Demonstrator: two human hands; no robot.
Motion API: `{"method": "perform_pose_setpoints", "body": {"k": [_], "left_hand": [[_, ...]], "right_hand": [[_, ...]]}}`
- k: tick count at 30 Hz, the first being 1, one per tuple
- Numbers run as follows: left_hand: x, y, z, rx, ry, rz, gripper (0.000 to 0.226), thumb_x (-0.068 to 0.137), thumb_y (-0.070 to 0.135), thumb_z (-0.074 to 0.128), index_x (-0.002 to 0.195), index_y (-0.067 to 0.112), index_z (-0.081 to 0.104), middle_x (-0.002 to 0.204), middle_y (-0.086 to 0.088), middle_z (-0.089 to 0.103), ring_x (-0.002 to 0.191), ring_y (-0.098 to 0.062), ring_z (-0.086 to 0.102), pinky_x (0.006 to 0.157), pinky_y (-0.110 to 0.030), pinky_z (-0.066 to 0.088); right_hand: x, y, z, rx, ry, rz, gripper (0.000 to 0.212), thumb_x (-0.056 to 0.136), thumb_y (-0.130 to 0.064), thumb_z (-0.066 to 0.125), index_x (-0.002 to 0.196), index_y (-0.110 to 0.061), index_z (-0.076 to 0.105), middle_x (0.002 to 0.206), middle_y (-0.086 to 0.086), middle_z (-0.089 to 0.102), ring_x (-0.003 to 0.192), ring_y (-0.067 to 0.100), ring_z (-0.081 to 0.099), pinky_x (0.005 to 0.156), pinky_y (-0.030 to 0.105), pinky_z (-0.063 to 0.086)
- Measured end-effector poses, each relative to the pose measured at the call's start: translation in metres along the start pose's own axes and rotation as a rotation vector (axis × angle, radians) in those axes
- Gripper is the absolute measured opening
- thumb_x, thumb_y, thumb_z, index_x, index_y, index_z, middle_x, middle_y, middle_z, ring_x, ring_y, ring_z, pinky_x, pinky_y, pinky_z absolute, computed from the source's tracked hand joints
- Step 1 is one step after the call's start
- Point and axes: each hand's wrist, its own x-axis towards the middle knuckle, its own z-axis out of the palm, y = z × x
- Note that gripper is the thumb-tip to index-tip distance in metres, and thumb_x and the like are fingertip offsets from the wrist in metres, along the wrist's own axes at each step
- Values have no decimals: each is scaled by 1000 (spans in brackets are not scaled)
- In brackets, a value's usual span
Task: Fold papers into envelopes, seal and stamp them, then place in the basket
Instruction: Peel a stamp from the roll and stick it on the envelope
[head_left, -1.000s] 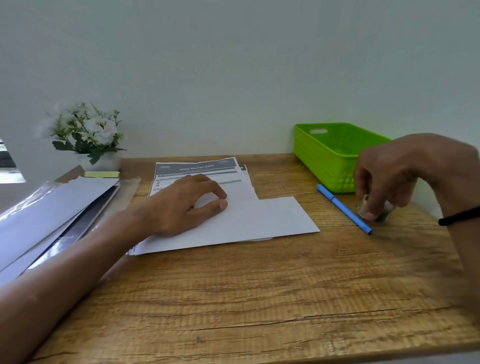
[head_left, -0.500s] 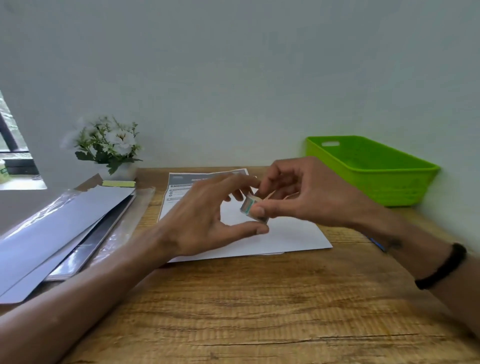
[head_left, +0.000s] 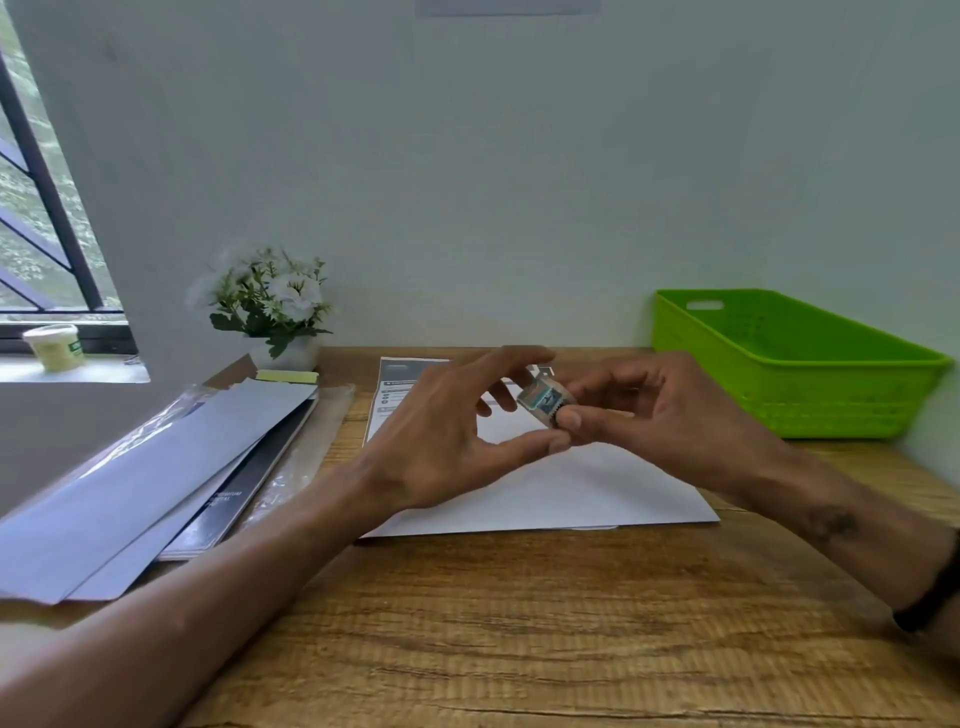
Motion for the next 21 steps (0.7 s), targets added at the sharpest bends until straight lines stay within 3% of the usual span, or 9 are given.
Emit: {"method": "perform_pose_setpoints", "body": {"k": [5,12,21], "left_hand": [[3,1,-4,-16,54,-18,55,90,53,76,137,29,60,115,16,72,99,-1,69,81,-24,59],[3,0,-4,-17,96,4,31,95,39,75,120,22,69,114,14,74,98,0,72,79,-28,61],[3,-6,-2,62,168,56,26,95,37,75,116,23,77,110,14,77,91,1,72,77,-28,62]], "right_hand": [[2,5,-2,37,54,13,13,90,-12,76,102,-14,82,109,-3,81,99,17,78,84,41,65],[3,7,-3,38,80,34,11,92,-12,75,101,-15,81,105,-3,81,97,17,78,82,40,65],[3,8,-4,74,100,66,13,93,-12,74,103,-16,81,104,-1,81,101,23,76,82,40,65]]}}
